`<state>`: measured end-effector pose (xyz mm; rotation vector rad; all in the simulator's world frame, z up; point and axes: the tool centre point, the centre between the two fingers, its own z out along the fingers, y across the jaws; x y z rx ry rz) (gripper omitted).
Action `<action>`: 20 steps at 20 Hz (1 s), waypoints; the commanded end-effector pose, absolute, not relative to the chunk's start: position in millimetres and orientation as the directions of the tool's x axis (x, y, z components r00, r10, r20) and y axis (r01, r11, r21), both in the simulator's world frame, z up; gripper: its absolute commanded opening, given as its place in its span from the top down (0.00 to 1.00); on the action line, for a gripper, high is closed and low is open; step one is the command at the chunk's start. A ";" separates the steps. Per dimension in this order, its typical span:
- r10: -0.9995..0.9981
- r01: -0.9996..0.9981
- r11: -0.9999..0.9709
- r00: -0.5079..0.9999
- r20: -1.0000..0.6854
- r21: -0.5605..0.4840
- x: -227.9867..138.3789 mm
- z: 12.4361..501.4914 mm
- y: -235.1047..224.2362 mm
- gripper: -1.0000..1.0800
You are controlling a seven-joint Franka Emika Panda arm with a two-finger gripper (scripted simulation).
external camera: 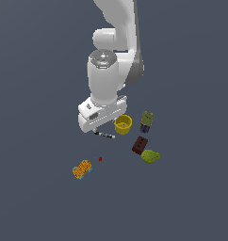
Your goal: Pick up a designated object from a clutter of objects.
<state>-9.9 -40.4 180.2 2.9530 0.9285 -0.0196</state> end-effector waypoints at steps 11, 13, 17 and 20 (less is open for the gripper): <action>0.807 0.807 -0.590 0.590 -0.032 0.021 -30.5 119.8 -52.3 0.04; 0.837 0.837 -0.546 0.547 -0.031 0.017 -34.6 110.7 -53.4 0.04; 0.889 0.889 -0.457 0.457 -0.024 0.010 -43.0 93.5 -54.8 0.04; 0.918 0.918 -0.397 0.397 -0.018 0.006 -48.7 82.8 -55.2 0.04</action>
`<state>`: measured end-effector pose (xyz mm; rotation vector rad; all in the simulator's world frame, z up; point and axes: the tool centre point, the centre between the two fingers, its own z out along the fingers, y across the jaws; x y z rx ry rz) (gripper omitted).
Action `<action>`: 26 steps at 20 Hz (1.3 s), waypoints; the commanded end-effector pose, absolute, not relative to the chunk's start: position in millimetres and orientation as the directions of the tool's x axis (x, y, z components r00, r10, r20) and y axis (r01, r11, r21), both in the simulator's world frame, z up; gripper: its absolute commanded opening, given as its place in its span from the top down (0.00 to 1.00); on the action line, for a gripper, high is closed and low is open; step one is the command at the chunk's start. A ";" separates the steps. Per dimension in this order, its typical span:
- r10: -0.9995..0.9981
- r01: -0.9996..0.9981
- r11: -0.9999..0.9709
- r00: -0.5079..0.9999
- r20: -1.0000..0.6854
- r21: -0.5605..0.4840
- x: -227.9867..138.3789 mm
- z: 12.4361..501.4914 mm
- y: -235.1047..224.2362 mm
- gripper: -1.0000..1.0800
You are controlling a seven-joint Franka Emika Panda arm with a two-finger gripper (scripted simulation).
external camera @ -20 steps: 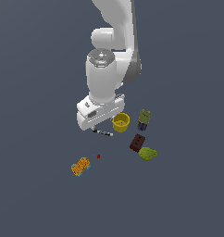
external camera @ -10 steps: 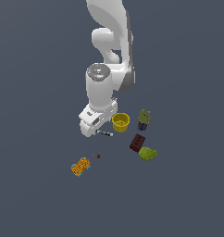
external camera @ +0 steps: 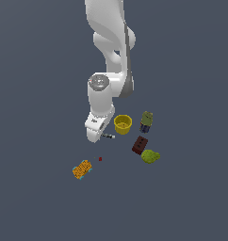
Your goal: Pick up a designated object from a clutter of objects.
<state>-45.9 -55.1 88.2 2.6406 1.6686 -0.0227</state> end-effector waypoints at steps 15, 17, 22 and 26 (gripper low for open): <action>0.967 0.967 -0.254 0.254 0.000 0.000 -62.5 59.8 -54.7 0.04; 0.966 0.966 -0.259 0.259 -0.001 0.000 -62.3 60.0 -54.8 0.04; 0.966 0.966 -0.258 0.258 -0.001 0.000 -62.7 50.5 -54.9 0.04; 0.967 0.967 -0.256 0.256 0.000 0.000 -63.2 33.7 -54.5 0.04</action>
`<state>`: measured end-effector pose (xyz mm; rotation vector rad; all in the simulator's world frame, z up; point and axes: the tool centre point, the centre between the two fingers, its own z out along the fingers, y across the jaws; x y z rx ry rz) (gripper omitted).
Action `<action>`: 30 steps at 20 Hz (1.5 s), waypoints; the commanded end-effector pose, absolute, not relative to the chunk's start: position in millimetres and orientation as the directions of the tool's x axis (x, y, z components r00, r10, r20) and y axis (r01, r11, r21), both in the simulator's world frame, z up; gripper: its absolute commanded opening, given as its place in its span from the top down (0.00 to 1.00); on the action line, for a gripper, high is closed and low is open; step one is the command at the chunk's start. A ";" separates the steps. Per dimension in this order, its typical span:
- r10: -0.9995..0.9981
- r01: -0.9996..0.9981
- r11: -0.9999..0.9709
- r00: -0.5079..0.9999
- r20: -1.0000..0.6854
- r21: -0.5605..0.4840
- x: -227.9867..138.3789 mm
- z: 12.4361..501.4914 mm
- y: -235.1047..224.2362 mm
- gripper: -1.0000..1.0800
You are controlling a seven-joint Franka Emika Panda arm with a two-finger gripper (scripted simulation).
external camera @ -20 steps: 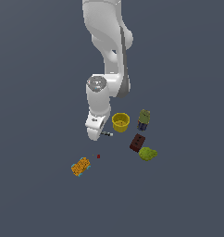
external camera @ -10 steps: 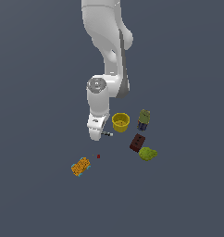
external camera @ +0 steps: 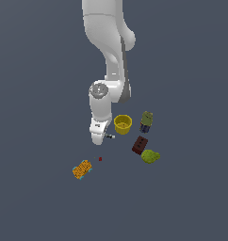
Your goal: Pick up a designated object from a clutter of objects.
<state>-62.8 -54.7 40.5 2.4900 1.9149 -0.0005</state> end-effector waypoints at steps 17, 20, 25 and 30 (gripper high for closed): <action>0.967 0.967 -0.254 0.254 -0.001 0.000 -63.4 12.7 -54.6 1.00; 0.967 0.967 -0.254 0.254 -0.001 0.000 -63.4 12.9 -54.7 1.00; 0.967 0.967 -0.254 0.254 -0.001 0.000 -61.3 19.2 -51.3 1.00; 0.967 0.967 -0.253 0.253 -0.001 0.000 -54.8 37.8 -40.8 1.00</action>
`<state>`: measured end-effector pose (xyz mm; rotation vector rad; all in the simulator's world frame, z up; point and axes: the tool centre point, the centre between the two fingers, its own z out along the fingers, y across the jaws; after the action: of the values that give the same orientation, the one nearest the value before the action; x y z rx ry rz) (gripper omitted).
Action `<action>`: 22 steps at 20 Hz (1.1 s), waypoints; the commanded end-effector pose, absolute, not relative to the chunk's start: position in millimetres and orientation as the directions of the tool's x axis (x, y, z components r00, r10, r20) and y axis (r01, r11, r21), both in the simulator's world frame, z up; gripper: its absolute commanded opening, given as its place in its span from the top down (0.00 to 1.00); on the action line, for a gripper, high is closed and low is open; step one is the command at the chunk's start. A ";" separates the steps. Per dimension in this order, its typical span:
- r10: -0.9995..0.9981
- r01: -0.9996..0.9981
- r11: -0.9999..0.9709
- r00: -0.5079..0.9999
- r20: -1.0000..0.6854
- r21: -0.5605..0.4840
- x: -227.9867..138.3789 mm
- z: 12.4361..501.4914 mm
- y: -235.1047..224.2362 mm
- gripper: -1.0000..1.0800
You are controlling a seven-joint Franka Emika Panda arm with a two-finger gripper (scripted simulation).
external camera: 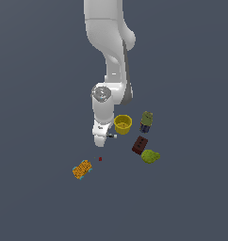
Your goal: Pick up a designated object from a clutter of objects.
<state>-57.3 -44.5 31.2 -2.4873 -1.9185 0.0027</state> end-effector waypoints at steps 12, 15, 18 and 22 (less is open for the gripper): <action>0.968 0.968 -0.251 0.251 0.001 -0.002 -23.2 127.9 9.9 1.00; 0.968 0.968 -0.251 0.251 0.001 -0.002 -13.4 155.6 25.3 1.00; 0.968 0.968 -0.251 0.251 0.002 -0.002 -3.4 183.1 40.5 1.00; 0.968 0.968 -0.251 0.251 0.002 -0.002 10.1 219.7 60.6 1.00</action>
<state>5.5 52.9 205.4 -2.4819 -1.9220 -0.0015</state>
